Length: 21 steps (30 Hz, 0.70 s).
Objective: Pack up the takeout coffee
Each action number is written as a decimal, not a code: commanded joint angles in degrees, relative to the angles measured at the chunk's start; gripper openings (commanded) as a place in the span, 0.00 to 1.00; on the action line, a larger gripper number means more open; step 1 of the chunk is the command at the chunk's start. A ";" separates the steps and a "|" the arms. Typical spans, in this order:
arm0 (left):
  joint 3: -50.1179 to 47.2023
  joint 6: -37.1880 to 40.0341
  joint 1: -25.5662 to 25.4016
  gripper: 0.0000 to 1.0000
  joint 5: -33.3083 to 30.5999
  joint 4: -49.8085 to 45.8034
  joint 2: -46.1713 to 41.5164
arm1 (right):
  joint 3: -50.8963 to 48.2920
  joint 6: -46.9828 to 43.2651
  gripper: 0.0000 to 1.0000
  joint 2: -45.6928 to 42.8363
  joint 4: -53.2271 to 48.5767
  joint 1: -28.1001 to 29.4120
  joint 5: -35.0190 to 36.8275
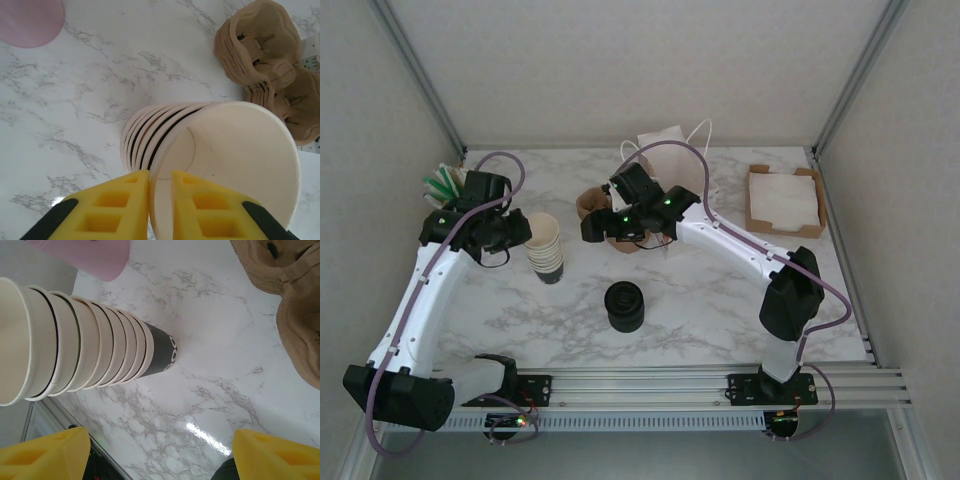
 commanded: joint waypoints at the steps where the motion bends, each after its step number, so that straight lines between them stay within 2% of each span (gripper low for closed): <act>1: -0.67 1.26 0.40 0.18 -2.10 -1.96 -0.58 | 2.43 0.63 0.76 1.27 -0.03 0.63 -2.04; 11: -1.93 1.70 0.39 0.00 -1.18 -1.31 -0.82 | 4.10 2.88 0.72 4.00 3.11 0.98 -7.68; 21: -2.69 -0.18 0.92 0.00 6.33 2.17 -2.40 | 4.28 5.25 0.68 5.48 6.09 1.08 -9.93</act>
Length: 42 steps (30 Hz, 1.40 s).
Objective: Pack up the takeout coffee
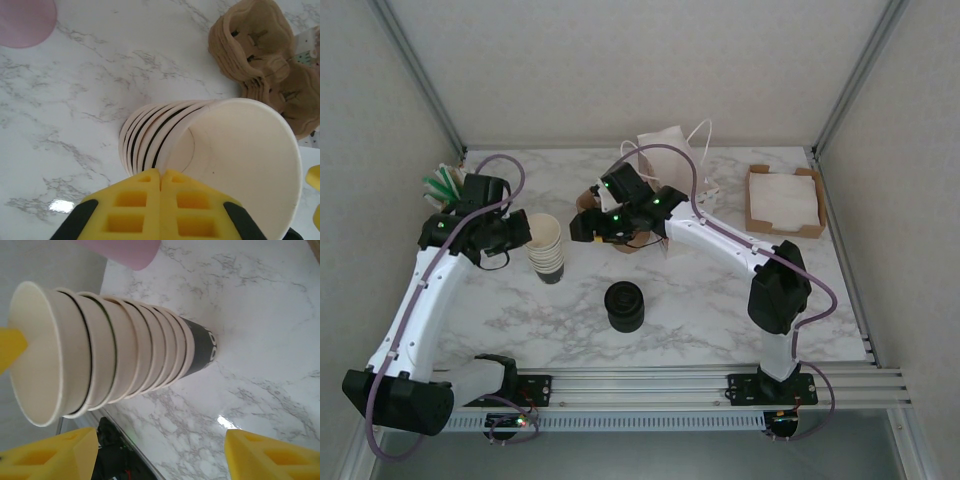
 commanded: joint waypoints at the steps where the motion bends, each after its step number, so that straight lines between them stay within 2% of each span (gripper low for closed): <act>1: -0.95 -1.22 0.63 0.00 4.13 0.70 -1.00 | 1.83 1.49 0.68 0.94 2.11 0.63 -1.90; 18: -0.68 -1.39 2.86 0.00 10.12 1.96 -2.06 | -1.05 4.80 0.65 1.56 7.89 0.58 -5.33; 33: -0.86 -1.46 3.04 0.00 10.58 2.28 -1.64 | -7.12 9.14 0.65 0.60 15.76 -0.69 -9.24; 42: 2.39 -1.45 3.11 0.00 9.74 0.68 -1.51 | -9.31 8.46 0.65 -2.04 15.05 -1.47 -7.62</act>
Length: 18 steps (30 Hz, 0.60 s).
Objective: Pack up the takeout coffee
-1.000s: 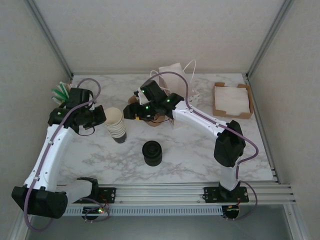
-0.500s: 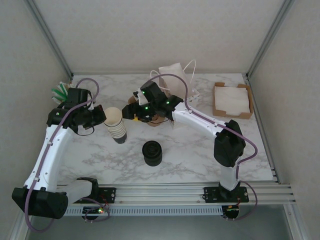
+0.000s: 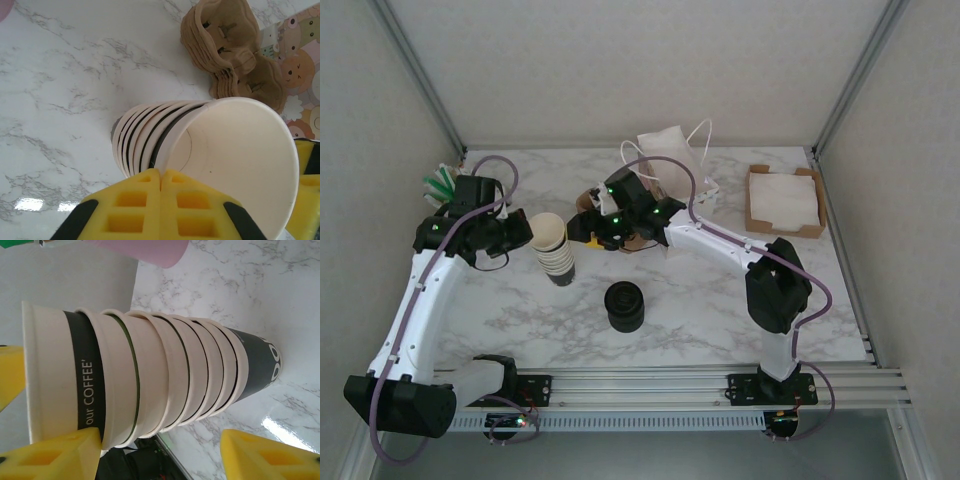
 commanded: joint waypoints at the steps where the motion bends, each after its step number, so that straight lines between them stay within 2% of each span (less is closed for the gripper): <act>1: 3.67 -0.64 0.23 0.00 1.01 -0.55 -0.81 | -0.68 -0.74 0.65 -2.21 -0.44 -0.48 0.56; 18: 11.87 -3.33 0.11 0.00 -1.15 -1.37 -3.02 | -0.10 -6.50 0.75 -8.73 -7.82 -0.50 6.02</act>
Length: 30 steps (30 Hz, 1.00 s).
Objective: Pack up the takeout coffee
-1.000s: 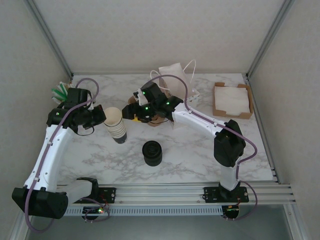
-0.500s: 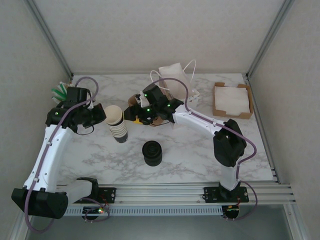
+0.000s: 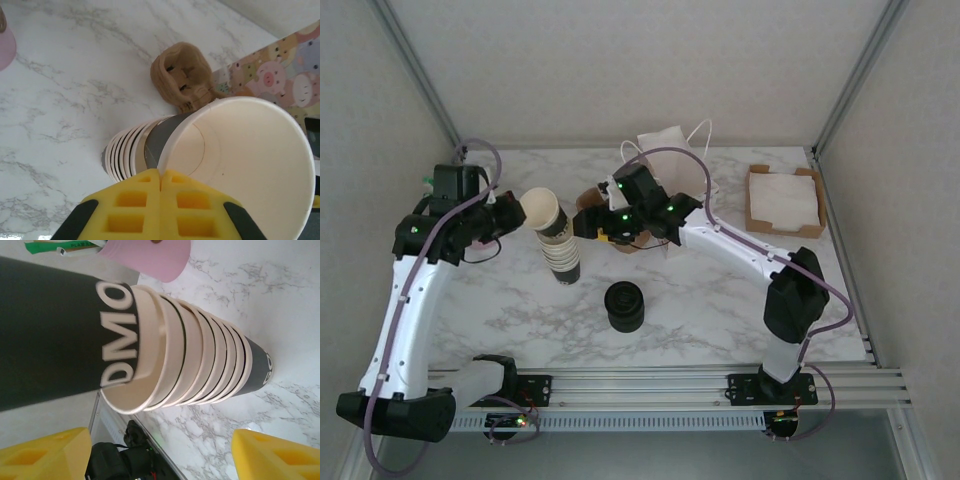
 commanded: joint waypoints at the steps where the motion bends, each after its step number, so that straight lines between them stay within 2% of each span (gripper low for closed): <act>1: 2.66 -1.47 0.15 0.00 -0.84 -0.40 -1.75 | 0.14 -2.54 0.76 -2.45 -2.53 -0.32 1.69; 8: 5.66 -3.76 -0.55 0.00 1.87 1.18 -4.24 | -0.38 -4.44 0.83 -5.92 -5.65 -0.28 4.92; 16: 4.41 -6.93 -5.57 0.00 2.06 3.68 -6.43 | -4.16 -7.80 0.99 -16.00 -13.65 -0.28 16.45; 22: 2.81 -9.79 -16.34 0.00 -3.46 5.75 -4.81 | -10.05 -8.35 0.99 -26.60 -21.74 -0.96 31.07; 30: 3.41 -13.01 -34.78 0.00 -14.55 7.45 2.15 | -18.51 -2.58 0.99 -39.42 -34.10 -2.12 54.01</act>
